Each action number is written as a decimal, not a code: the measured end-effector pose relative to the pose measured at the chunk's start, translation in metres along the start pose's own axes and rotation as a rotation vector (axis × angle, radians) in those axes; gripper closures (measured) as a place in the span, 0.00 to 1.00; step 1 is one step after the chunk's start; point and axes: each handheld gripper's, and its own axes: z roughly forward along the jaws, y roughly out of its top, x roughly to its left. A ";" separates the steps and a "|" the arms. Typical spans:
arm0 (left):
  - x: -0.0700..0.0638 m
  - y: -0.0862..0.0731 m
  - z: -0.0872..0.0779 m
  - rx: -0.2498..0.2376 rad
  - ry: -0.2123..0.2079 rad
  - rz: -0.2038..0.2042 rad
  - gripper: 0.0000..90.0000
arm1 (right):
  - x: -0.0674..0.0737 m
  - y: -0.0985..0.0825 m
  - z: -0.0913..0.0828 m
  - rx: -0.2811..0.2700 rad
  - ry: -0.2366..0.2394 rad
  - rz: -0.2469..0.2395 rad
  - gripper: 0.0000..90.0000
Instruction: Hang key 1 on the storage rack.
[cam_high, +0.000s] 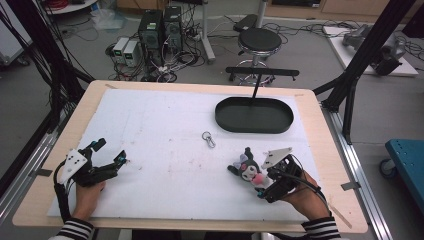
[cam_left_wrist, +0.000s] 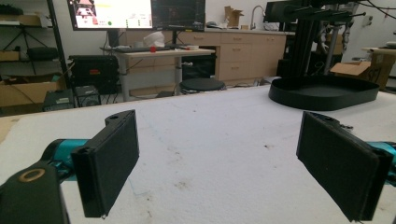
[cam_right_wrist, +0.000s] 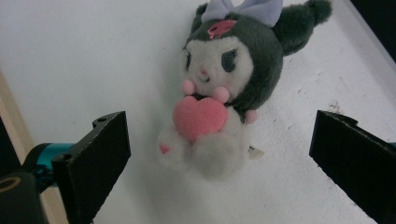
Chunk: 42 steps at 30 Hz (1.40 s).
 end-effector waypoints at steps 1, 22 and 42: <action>0.000 0.000 0.000 0.000 0.000 0.001 0.15 | 0.000 0.000 0.001 0.008 0.004 -0.005 0.05; 0.000 0.000 0.000 0.000 0.000 0.001 0.15 | 0.002 0.004 0.021 0.118 0.041 0.070 0.11; 0.000 0.000 0.000 0.001 -0.001 0.002 0.15 | -0.006 0.006 0.029 0.178 0.044 0.144 0.56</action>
